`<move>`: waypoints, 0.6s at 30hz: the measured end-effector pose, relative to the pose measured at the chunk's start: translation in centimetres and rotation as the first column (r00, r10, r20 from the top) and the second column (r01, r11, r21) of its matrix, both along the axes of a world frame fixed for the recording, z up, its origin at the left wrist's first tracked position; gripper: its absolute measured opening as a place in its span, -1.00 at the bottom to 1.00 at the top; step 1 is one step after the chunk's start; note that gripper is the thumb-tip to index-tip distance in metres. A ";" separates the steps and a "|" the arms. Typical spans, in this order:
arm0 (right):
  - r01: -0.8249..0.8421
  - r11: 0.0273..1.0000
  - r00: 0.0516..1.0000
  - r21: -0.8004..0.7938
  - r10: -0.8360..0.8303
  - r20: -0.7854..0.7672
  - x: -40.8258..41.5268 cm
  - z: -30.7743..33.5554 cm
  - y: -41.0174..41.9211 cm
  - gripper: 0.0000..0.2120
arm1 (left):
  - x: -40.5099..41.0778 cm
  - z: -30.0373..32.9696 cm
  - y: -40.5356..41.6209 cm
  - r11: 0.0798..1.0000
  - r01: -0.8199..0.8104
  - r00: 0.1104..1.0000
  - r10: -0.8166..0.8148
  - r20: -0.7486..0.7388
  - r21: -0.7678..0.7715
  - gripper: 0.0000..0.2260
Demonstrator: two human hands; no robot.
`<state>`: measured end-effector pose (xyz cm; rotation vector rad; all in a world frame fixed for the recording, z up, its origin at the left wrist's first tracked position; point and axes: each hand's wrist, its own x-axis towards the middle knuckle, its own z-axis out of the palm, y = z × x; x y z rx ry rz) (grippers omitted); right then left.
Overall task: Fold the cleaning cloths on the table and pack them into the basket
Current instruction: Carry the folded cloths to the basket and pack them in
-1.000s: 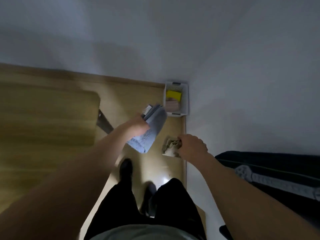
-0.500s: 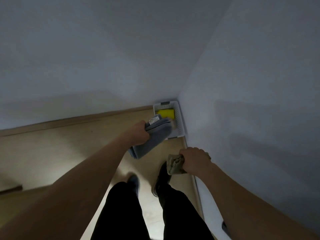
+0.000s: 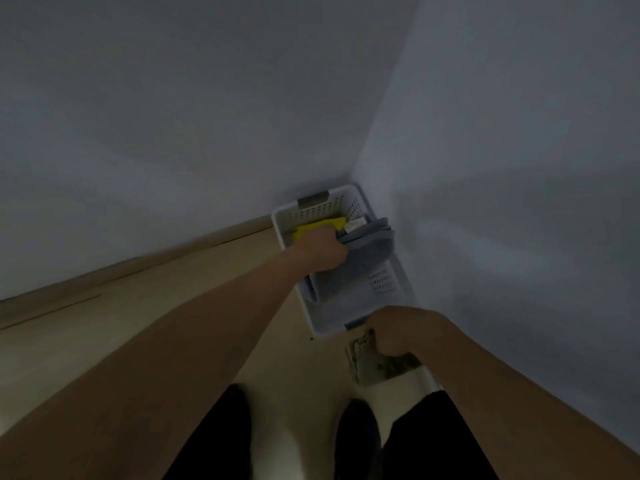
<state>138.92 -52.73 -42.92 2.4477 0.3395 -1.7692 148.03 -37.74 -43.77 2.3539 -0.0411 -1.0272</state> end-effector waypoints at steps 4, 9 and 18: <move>-0.008 0.993 1.000 -0.118 0.005 -0.030 1.8 -9.5 -2.0 -0.65 | 1.2 -10.9 -2.8 0.988 0.128 0.991 -0.126 -0.033 0.085 -0.65; 0.009 0.985 1.000 -0.175 -0.011 -0.013 2.7 -12.7 -3.2 -0.64 | 1.8 -16.5 -4.7 0.917 0.339 0.940 -0.324 -0.107 0.208 -0.55; -0.045 0.974 0.998 -0.222 0.035 -0.045 2.2 -13.2 -3.8 -0.58 | 0.1 -20.4 -6.1 0.829 0.510 0.858 -0.470 -0.207 0.230 -0.63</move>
